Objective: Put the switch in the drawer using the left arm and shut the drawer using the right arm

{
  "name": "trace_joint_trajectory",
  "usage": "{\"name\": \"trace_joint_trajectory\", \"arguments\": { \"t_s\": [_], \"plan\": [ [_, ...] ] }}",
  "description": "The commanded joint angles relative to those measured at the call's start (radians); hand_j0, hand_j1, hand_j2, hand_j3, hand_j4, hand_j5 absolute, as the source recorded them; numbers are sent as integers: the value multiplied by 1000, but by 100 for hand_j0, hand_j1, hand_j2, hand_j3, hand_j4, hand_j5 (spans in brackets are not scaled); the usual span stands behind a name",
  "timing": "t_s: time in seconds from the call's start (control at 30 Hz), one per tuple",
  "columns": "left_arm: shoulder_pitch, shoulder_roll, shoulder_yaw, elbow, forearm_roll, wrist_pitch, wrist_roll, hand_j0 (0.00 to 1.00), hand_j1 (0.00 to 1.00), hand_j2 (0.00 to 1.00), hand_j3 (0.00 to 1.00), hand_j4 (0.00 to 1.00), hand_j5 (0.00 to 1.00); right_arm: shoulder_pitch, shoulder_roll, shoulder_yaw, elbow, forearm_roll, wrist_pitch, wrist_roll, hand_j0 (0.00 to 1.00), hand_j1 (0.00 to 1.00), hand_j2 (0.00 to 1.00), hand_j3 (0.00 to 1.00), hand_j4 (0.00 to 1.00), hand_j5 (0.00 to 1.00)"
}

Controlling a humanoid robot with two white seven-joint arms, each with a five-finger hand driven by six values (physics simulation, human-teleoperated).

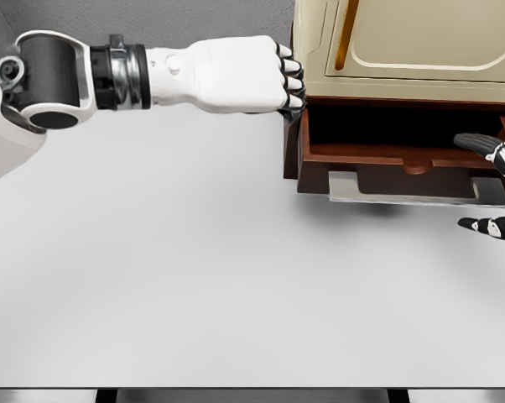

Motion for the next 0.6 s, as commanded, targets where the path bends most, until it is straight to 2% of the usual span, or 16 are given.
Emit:
{"name": "trace_joint_trajectory", "arguments": {
  "t_s": [0.0, 0.57],
  "plan": [
    [-2, -14, -3, 1, 3, 2, 1, 46, 46, 46, 46, 46, 46, 0, -1, 0, 0, -7, 1, -1, 100, 100, 100, 100, 100, 100],
    [-83, -115, -46, 16, 1, 2, 1, 46, 46, 46, 46, 46, 46, 2, -1, 0, 0, -9, 1, -1, 100, 100, 100, 100, 100, 100]
  ]
}}
